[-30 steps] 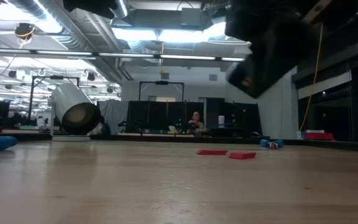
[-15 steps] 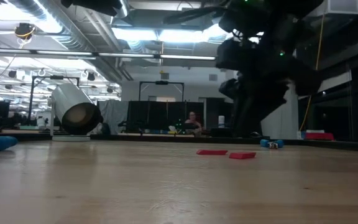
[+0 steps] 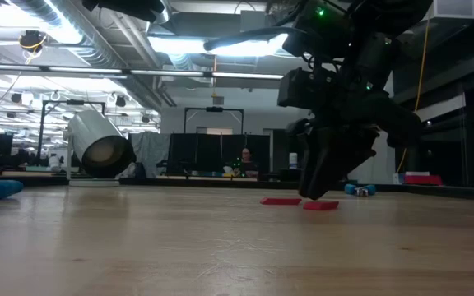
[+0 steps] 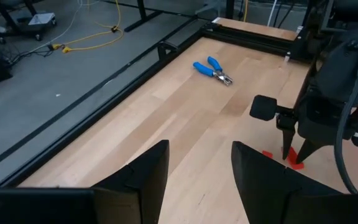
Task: Pick & Place School Supplies
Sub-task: Put the red eraser into the black basket
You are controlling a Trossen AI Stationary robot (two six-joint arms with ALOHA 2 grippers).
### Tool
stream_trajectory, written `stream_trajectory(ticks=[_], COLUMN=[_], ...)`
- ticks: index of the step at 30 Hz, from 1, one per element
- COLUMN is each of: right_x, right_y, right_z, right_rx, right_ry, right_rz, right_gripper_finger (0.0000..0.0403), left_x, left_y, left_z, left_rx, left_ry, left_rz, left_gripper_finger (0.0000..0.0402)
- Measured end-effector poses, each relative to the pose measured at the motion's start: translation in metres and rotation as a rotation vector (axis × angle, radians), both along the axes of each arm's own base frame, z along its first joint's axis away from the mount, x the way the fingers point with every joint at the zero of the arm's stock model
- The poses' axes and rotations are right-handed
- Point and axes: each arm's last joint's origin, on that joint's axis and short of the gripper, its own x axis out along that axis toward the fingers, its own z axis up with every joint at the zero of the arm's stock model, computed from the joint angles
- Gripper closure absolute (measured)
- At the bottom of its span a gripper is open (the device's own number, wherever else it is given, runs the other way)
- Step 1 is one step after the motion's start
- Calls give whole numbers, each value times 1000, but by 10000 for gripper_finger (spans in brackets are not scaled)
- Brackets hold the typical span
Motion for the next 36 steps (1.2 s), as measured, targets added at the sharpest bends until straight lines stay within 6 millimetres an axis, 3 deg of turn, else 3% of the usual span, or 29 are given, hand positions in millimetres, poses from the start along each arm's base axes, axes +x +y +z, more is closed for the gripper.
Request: stream_trajectory(ticks=[16, 36], right_x=[-7, -20], right_y=[1, 16], right_z=[-2, -11], right_rx=[-21, -31], right_ry=[74, 110], right_rz=[38, 31], right_gripper_finger=[296, 296], left_x=[0, 0], left_y=[0, 0], left_z=[0, 0], left_rx=[-7, -14], left_ry=[-6, -12], left_rz=[2, 6], left_gripper_finger=[231, 231])
